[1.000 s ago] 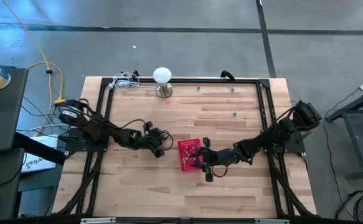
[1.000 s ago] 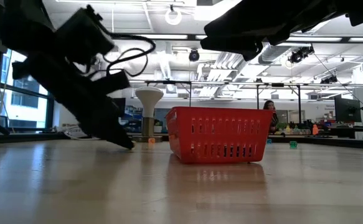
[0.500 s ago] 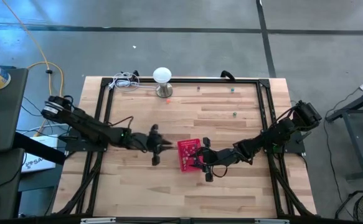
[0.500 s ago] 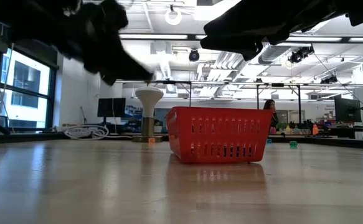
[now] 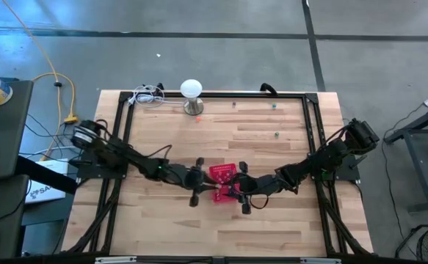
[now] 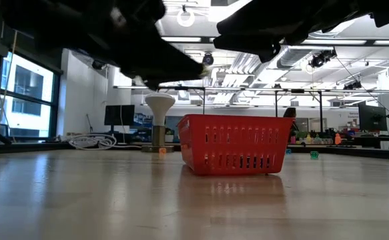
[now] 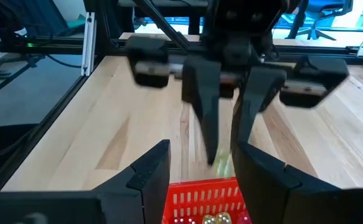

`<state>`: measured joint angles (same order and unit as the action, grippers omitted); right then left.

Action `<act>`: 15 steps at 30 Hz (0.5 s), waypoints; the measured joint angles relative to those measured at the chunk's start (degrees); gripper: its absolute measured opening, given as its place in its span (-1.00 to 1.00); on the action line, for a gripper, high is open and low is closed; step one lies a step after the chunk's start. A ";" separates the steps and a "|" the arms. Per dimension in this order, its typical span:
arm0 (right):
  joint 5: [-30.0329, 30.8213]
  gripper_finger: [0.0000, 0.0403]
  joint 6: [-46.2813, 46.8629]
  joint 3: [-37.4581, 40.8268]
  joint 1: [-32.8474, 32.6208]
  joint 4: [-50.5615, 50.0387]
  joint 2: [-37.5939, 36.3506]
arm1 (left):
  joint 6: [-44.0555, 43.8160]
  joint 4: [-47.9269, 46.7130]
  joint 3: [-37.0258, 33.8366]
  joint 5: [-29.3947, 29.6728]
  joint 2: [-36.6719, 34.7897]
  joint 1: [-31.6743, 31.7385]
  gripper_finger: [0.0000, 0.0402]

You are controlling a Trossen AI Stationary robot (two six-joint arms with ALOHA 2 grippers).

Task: Pick & Place Dice
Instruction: Put the light green die into the red basket

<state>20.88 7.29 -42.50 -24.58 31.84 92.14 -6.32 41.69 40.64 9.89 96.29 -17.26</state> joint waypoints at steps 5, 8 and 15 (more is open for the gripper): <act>-0.01 -0.19 -0.02 -0.02 0.00 -1.08 0.00 | 1.81 -0.33 3.31 0.11 3.85 0.49 -0.79; -0.01 -0.19 -0.02 0.00 0.00 -1.21 0.00 | 1.65 -0.81 3.16 1.21 4.11 0.82 -0.75; -0.02 -0.19 0.04 0.00 0.00 -1.18 0.00 | 0.03 -0.91 3.15 1.81 4.94 1.42 -0.56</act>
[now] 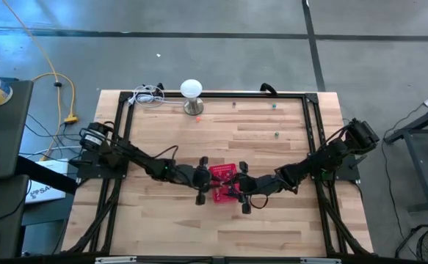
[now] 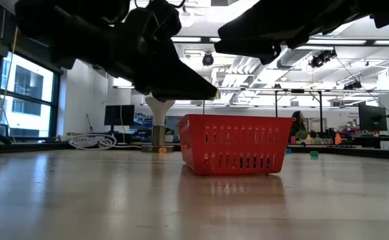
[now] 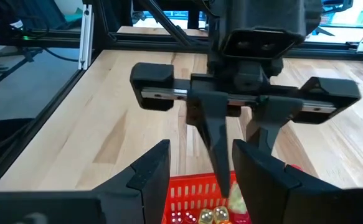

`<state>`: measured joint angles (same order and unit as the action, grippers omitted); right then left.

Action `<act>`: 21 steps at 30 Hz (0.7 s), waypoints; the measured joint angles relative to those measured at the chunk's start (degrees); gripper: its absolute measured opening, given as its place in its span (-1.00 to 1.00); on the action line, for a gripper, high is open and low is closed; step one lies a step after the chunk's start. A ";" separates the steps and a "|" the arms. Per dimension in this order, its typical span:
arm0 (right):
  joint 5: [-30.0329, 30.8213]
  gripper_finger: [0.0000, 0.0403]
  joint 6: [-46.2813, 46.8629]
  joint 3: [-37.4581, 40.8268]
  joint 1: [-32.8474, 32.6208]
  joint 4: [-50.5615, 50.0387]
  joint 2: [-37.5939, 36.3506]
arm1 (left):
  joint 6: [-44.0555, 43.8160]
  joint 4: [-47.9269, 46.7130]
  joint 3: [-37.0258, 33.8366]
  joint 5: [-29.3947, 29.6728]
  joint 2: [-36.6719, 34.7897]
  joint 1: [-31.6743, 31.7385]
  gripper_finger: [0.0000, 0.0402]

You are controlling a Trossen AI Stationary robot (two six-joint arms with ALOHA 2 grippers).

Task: Pick & Place Dice
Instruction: Put the light green die into the red basket, then put the green die into the red basket

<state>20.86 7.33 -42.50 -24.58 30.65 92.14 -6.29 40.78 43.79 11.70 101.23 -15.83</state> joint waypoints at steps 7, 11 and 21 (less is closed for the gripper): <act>-0.46 -0.19 1.68 0.00 0.66 -0.48 0.05 | 0.35 3.26 0.00 -0.04 0.00 -0.11 -0.38; -1.42 -0.19 1.87 0.00 0.79 -0.50 0.09 | 0.25 4.62 0.00 -0.04 0.00 -0.09 -0.32; -1.62 -0.19 7.28 0.02 0.60 -5.51 -0.84 | -5.54 0.27 -0.04 -0.22 -1.79 0.31 -0.31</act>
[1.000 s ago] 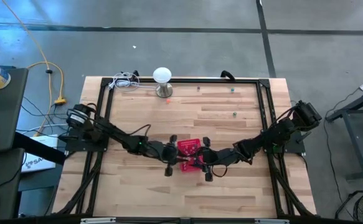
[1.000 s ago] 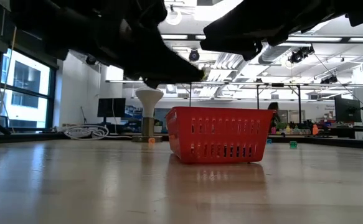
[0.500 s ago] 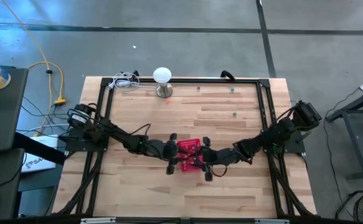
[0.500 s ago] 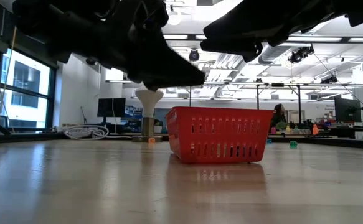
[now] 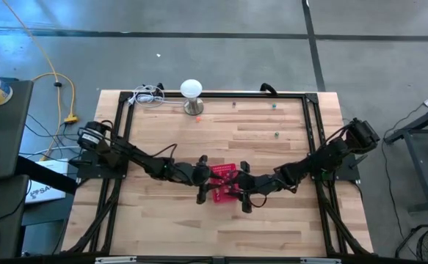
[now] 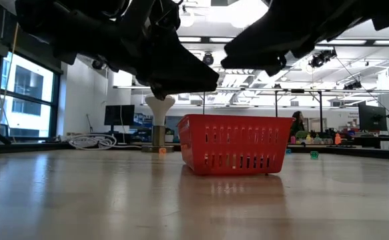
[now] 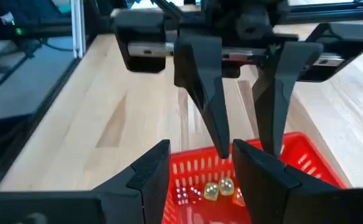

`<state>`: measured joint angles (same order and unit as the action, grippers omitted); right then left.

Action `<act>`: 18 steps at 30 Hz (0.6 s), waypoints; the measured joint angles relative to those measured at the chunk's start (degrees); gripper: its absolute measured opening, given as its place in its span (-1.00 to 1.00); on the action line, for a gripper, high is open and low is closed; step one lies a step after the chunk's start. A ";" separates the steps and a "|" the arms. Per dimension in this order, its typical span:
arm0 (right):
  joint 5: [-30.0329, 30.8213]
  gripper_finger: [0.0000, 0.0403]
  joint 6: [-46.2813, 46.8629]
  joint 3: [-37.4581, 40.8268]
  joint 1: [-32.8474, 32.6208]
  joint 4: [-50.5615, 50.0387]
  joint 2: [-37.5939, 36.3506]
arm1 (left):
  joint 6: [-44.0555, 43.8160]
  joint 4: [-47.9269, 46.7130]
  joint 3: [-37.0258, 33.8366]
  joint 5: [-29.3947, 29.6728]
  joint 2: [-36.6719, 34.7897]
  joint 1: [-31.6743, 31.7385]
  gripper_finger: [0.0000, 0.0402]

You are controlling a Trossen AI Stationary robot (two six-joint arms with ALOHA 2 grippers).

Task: Pick & Place Dice
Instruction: Put the green die into the red basket

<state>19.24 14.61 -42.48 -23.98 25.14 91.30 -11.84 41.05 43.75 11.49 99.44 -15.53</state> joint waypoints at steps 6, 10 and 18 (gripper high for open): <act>1.10 -0.19 4.45 0.00 -1.15 -8.85 -2.88 | -1.96 -7.14 0.00 -0.01 -3.59 -1.82 -0.31; 4.94 -0.19 13.09 -0.04 -1.06 -22.00 -7.21 | -1.89 -14.86 0.00 0.00 -6.80 -3.79 -0.31; 27.10 -0.19 38.85 -0.02 -0.17 -52.02 -9.69 | -2.62 -21.15 -0.02 0.04 -9.49 -6.40 -0.31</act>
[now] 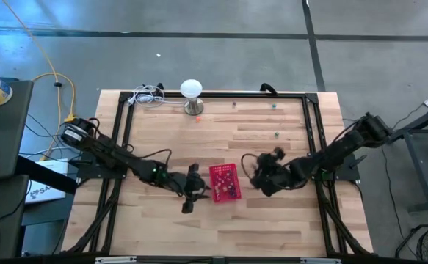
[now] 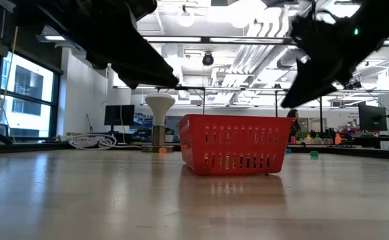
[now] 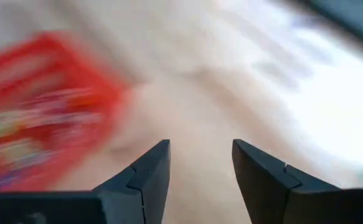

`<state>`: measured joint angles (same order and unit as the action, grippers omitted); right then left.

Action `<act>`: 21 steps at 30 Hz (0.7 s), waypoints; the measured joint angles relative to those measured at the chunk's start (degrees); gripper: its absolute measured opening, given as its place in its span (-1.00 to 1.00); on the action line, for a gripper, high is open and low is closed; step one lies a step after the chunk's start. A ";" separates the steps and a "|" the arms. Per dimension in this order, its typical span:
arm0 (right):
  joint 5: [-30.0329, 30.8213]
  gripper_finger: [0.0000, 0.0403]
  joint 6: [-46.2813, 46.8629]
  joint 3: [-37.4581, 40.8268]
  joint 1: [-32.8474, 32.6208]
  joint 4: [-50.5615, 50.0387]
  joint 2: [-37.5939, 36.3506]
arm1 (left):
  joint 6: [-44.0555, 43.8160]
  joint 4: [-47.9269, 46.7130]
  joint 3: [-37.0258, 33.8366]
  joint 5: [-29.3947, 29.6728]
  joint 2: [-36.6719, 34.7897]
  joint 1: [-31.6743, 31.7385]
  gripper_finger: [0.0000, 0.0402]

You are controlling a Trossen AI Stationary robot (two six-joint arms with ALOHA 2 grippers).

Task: Pick & Place Dice
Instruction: Put the green die into the red basket

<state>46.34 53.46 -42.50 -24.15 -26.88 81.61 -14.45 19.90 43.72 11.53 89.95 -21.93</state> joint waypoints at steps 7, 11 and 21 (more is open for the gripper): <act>-0.60 -0.19 23.99 1.85 7.26 -20.70 0.43 | -0.19 0.13 0.00 0.06 0.09 -0.07 -0.31; -6.34 -0.19 24.18 5.50 14.99 -19.08 0.45 | -0.18 0.02 0.00 0.17 0.09 0.06 -0.31; -12.94 -0.19 12.25 14.42 30.76 2.11 0.45 | -0.16 0.02 0.00 0.15 0.13 0.06 -0.31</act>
<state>33.40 65.72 -28.08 6.61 -24.76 82.06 -14.61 19.92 43.72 11.68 90.08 -21.87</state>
